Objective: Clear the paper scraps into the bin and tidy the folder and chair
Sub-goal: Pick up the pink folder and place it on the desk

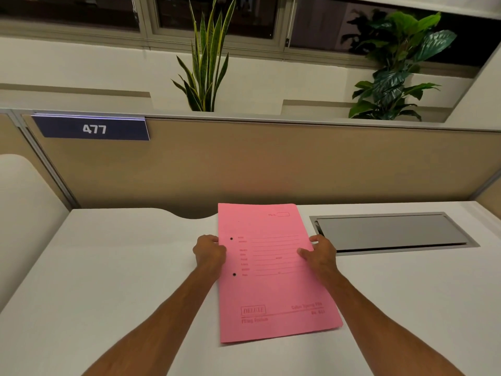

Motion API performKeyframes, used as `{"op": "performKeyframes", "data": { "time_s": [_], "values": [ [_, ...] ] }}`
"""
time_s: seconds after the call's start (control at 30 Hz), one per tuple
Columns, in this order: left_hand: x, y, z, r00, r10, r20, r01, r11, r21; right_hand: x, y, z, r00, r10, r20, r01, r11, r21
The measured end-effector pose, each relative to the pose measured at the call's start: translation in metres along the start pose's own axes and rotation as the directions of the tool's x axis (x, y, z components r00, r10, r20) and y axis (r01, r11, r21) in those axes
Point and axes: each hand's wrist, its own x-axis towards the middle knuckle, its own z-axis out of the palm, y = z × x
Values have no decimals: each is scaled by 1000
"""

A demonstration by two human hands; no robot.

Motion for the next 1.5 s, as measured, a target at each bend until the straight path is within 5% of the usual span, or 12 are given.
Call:
{"op": "performKeyframes", "data": {
  "time_s": [0.4, 0.6, 0.77, 1.07, 1.5],
  "values": [
    [2, -8, 4, 997, 74, -26, -70, 989, 131, -2, 2, 3, 1000, -25, 15, 28, 952, -304],
    [-5, -13, 6, 982, 176, -68, -142, 929, 342, -19, 6, -6, 984, -177, 8, 166, 907, -387],
    [-31, -14, 23, 902, 397, -171, -287, 845, 451, -48, 11, -19, 932, -358, -50, 299, 841, -450],
    [-93, -30, 64, 790, 604, 103, -578, 680, 452, -89, 54, -56, 880, -475, 31, 396, 693, -602],
    [-209, -57, 130, 621, 666, 414, -783, 494, 379, -159, 148, -141, 925, -349, -152, 154, 708, -689]
  ]
}}
